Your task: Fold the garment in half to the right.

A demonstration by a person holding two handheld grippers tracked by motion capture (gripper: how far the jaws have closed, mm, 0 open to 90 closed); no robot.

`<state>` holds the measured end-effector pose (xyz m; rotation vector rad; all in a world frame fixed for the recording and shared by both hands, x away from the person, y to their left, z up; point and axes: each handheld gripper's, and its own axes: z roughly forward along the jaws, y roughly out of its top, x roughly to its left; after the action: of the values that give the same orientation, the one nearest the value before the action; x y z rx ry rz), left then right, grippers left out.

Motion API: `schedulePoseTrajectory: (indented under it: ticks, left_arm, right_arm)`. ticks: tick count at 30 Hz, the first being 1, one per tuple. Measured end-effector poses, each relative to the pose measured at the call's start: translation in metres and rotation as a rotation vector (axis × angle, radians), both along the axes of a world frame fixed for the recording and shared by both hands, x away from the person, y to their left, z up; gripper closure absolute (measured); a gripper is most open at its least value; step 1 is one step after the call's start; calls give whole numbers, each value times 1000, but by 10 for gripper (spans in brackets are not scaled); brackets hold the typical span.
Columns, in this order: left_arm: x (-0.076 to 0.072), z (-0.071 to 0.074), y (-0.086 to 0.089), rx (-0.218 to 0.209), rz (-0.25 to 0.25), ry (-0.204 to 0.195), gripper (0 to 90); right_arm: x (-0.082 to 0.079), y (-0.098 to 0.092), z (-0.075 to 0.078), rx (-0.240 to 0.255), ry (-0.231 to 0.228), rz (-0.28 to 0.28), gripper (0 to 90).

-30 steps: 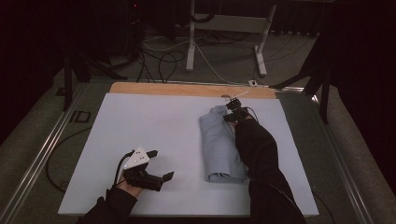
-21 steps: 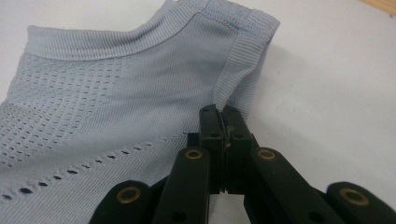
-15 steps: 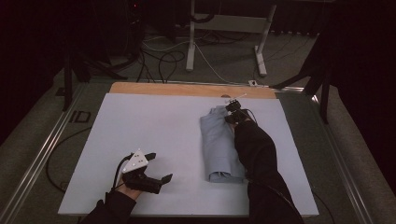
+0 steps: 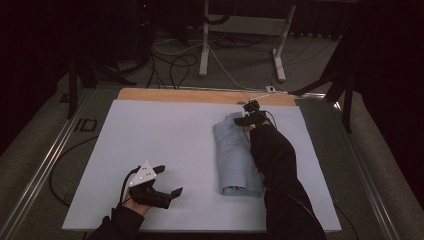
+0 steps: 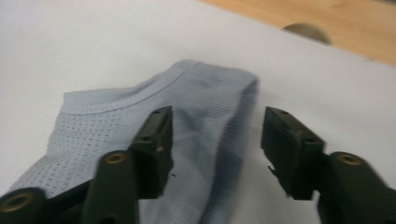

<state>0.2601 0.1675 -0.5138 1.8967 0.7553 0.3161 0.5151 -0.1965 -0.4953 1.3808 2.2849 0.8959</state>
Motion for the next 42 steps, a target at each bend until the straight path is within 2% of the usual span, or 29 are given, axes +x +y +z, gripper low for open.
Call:
schedulePoseTrajectory:
  ticks: [2, 6, 9, 10, 11, 12, 13, 14, 16, 18, 20, 21, 22, 31, 34, 36, 42]
  left_arm:
    - [0, 0, 0, -3, 2, 0, 6]
    - [1, 1, 0, -10, 4, -4, 6]
    - [1, 1, -1, -17, 2, -1, 6]
    - [1, 2, -1, -16, 1, -4, 6]
    - [1, 2, -1, -15, 0, -6, 6]
    - [1, 2, -1, -18, 2, -6, 6]
    - [1, 3, -1, -20, 4, -6, 6]
    - [1, 3, -1, -22, 4, -6, 6]
    - [1, 3, -1, -15, 1, -11, 6]
    - [1, 3, -1, -20, 6, -9, 6]
    - [1, 3, -1, -21, 5, -10, 6]
    - [1, 3, -1, -19, 4, -12, 6]
    - [1, 2, 0, -16, 5, -12, 6]
    - [1, 1, 1, -11, 4, -6, 6]
    - [1, 1, 1, -11, 6, -6, 6]
    - [0, 1, 1, -9, 4, -10, 6]
    - [0, 2, 2, -11, 8, -16, 6]
  right_arm:
    - [3, 1, -6, -16, 9, -2, 402]
    - [10, -5, -18, 22, 69, -38, 443]
    - [12, -11, -22, 78, 102, -19, 587]
    - [12, -10, -20, 72, 104, -12, 673]
    - [11, -9, -18, 46, 91, -9, 778]
    - [10, -7, -15, 25, 77, -3, 836]
    - [9, -6, -12, 23, 66, 7, 852]
    - [7, -4, -9, 26, 51, 24, 858]
    - [5, 0, -3, 1, 18, 36, 861]
    - [4, 1, 4, 23, -17, 42, 862]
    - [5, 3, 7, 64, -32, 51, 862]
    - [5, 5, 7, 66, -40, 65, 862]
    - [6, 7, 6, 47, -41, 67, 862]
    - [13, 6, -14, 43, 51, 17, 862]
    - [12, 6, -14, 36, 54, 10, 861]
    - [12, 7, -16, 3, 54, 11, 860]
    - [8, 6, -17, 3, 63, -1, 861]
